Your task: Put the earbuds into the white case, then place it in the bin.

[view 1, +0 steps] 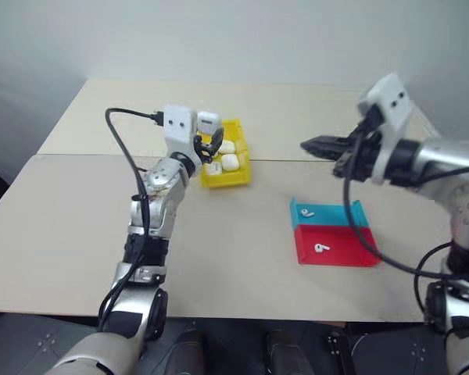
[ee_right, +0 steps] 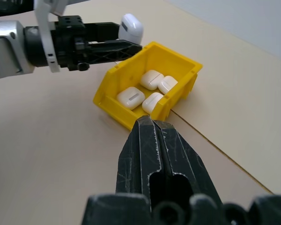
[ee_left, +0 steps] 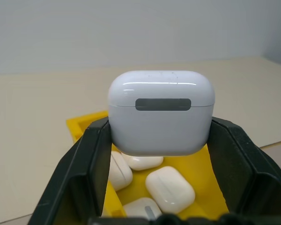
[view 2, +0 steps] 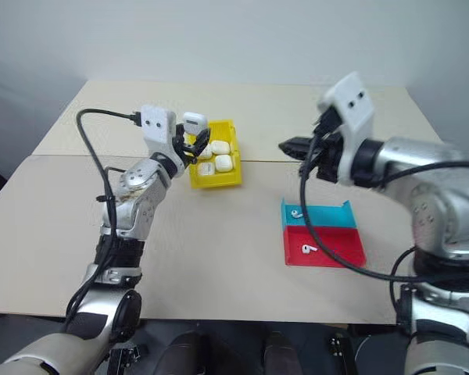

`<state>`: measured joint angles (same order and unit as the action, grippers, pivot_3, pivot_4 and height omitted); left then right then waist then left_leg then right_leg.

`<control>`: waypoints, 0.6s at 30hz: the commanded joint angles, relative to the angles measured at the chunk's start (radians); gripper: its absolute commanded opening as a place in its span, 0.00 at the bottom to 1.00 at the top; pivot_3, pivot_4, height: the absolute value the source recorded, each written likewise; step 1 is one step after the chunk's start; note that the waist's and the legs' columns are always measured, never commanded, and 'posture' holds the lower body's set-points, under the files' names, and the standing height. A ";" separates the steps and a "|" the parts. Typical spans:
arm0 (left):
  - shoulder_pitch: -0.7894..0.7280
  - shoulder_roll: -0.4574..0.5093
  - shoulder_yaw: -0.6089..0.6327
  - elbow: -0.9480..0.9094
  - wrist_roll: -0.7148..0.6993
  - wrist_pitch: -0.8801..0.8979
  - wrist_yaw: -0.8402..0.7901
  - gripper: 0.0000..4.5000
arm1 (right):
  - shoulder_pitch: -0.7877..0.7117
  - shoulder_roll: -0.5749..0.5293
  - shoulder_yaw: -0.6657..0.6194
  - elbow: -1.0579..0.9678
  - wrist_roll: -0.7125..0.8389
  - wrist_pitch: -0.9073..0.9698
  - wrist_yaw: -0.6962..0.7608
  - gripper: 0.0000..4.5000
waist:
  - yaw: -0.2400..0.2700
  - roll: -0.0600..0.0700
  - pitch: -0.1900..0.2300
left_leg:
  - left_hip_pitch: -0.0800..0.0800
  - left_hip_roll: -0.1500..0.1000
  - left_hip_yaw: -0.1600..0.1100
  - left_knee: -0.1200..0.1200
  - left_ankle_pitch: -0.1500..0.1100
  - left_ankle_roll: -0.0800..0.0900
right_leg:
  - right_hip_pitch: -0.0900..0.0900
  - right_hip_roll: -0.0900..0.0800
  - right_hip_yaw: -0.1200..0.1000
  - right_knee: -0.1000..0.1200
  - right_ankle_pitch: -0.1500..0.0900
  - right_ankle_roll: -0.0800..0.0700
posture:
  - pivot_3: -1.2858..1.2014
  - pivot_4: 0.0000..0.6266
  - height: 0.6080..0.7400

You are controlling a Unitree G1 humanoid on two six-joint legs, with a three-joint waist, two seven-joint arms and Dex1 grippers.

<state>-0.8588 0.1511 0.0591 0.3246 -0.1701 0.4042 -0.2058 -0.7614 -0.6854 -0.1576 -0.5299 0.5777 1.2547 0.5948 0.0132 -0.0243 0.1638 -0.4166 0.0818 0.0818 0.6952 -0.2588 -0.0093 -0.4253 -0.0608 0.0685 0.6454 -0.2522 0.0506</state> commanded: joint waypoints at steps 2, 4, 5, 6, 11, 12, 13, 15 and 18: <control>-0.089 -0.019 -0.017 0.152 0.044 -0.087 0.016 0.62 | -0.001 -0.002 0.043 -0.075 -0.005 0.041 -0.073 0.00 | -0.001 0.000 0.000 | 0.000 0.000 0.000 0.000 0.000 0.000 | 0.000 0.000 0.000 0.000 0.000 0.000 | 0.52 0.24 1.00; -0.119 -0.020 -0.030 0.225 0.066 -0.123 0.008 0.62 | -0.004 -0.012 0.059 -0.078 -0.004 0.045 -0.080 0.00 | -0.001 0.000 0.000 | 0.000 0.000 0.000 0.000 0.000 0.000 | 0.000 0.000 0.000 -0.002 0.000 0.000 | 0.52 0.24 1.00; -0.136 -0.021 -0.032 0.256 0.066 -0.125 -0.006 0.62 | -0.005 -0.017 0.060 -0.078 -0.002 0.044 -0.082 0.00 | -0.001 0.000 0.000 | 0.000 0.000 0.000 -0.001 0.000 0.000 | 0.000 0.000 0.000 -0.002 0.000 0.000 | 0.52 0.24 1.00; -0.149 -0.023 -0.038 0.280 0.073 -0.140 -0.012 0.62 | -0.006 -0.021 0.058 -0.077 0.001 0.046 -0.082 0.00 | -0.001 0.000 0.000 | 0.000 0.000 0.000 -0.001 0.000 0.000 | 0.000 0.000 0.000 -0.002 0.000 0.000 | 0.52 0.24 1.00; -0.180 -0.018 -0.024 0.317 0.065 -0.126 -0.019 0.84 | -0.001 -0.029 0.047 -0.083 0.015 0.051 -0.085 0.00 | -0.001 0.000 0.000 | -0.001 0.000 0.000 -0.001 0.000 0.000 | 0.000 0.000 0.000 -0.003 0.000 0.000 | 0.52 0.24 1.00; -0.179 -0.013 -0.021 0.305 0.062 -0.118 -0.020 0.90 | 0.001 -0.030 0.044 -0.084 0.018 0.052 -0.086 0.00 | -0.001 0.000 0.000 | -0.001 0.000 0.000 -0.001 0.000 0.000 | 0.000 0.000 0.000 -0.003 0.000 0.000 | 0.52 0.24 1.00; -0.173 -0.005 -0.021 0.276 0.060 -0.110 -0.029 0.99 | 0.002 -0.029 0.041 -0.084 0.021 0.054 -0.086 0.00 | -0.002 0.000 0.000 | -0.001 0.000 0.000 -0.001 0.000 0.000 | 0.000 0.000 0.000 -0.003 0.000 0.000 | 0.52 0.24 1.00; -0.153 0.015 -0.018 0.173 0.045 -0.066 -0.051 0.99 | 0.004 -0.027 0.031 -0.083 0.032 0.058 -0.085 0.00 | -0.003 0.000 0.000 | -0.001 0.000 0.000 -0.001 0.000 0.000 | 0.000 0.000 0.000 -0.002 0.000 0.000 | 0.52 0.24 1.00; -0.118 0.059 -0.019 0.014 0.013 0.000 -0.112 0.99 | 0.007 -0.025 0.021 -0.073 0.045 0.052 -0.082 0.00 | -0.005 0.000 0.000 | -0.001 0.000 0.000 -0.001 0.000 0.000 | 0.000 0.000 0.000 0.002 0.000 0.000 | 0.52 0.24 1.00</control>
<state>-0.9798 0.1857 0.0299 0.4616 -0.1269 0.3763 -0.2771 -0.7513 -0.7017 -0.0949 -0.5800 0.6108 1.3156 0.5156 0.0080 -0.0243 0.1638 -0.4176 0.0819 0.0817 0.6942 -0.2589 -0.0092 -0.4255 -0.0606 0.0683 0.6470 -0.2522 0.0506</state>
